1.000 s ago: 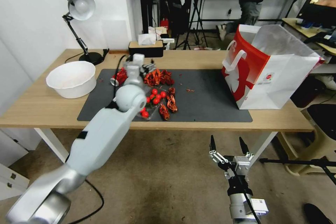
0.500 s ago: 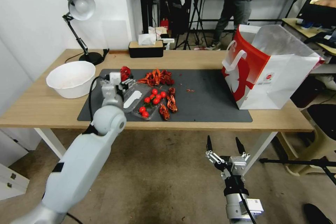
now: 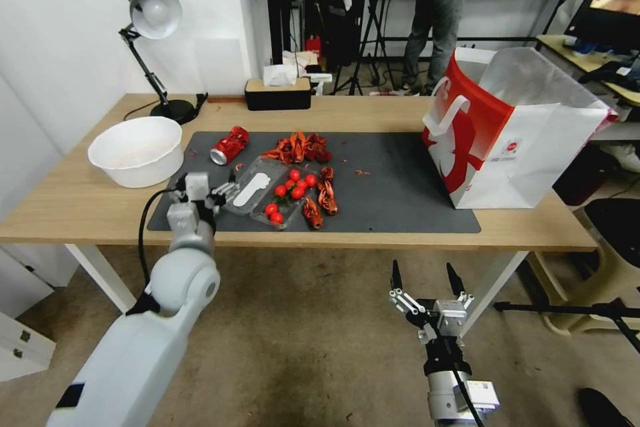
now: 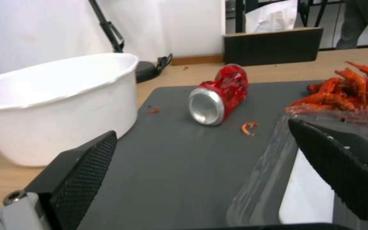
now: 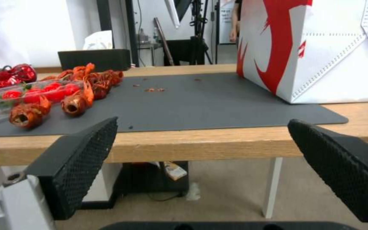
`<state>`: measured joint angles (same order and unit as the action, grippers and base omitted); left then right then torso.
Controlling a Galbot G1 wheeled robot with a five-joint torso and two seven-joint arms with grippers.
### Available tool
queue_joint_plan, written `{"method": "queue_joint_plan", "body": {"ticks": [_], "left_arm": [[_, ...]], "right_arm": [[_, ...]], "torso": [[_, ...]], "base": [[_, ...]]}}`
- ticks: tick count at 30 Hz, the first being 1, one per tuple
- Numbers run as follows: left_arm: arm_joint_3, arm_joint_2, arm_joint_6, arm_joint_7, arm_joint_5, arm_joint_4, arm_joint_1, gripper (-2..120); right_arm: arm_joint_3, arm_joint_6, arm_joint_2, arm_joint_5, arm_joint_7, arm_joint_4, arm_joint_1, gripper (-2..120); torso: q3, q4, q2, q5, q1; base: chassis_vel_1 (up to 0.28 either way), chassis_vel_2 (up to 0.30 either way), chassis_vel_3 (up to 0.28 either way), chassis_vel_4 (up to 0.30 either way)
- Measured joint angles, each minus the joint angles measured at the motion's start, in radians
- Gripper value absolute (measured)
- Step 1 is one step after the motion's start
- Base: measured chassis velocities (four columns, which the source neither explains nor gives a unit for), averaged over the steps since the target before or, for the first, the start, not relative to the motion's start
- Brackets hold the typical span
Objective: Pick up the trash from the table and place it into the takeout bag.
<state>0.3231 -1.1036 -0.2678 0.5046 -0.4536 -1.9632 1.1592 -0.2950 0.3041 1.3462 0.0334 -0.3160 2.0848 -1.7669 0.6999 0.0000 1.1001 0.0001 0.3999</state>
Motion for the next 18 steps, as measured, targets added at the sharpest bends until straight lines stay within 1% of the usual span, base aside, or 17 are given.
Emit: {"method": "queue_joint_plan", "body": {"ticks": [9,18], "left_arm": [[0.052,-0.025,0.036,-0.023,0.032,-0.064,0.114,100],[0.07,-0.037,0.044,-0.033,0.042,-0.087,0.148,100]], "right_arm": [[-0.005,0.005,-0.032,0.034,0.018,0.011,-0.013,100],[-0.01,0.007,-0.042,0.055,0.036,0.016,-0.015,100]], "torso": [[0.0,0.0,0.0,-0.0001,0.0],[0.0,-0.0001,0.0,-0.0001,0.0]], "base": [[0.0,0.0,0.0,0.0],[0.0,0.0,0.0,0.0]]}}
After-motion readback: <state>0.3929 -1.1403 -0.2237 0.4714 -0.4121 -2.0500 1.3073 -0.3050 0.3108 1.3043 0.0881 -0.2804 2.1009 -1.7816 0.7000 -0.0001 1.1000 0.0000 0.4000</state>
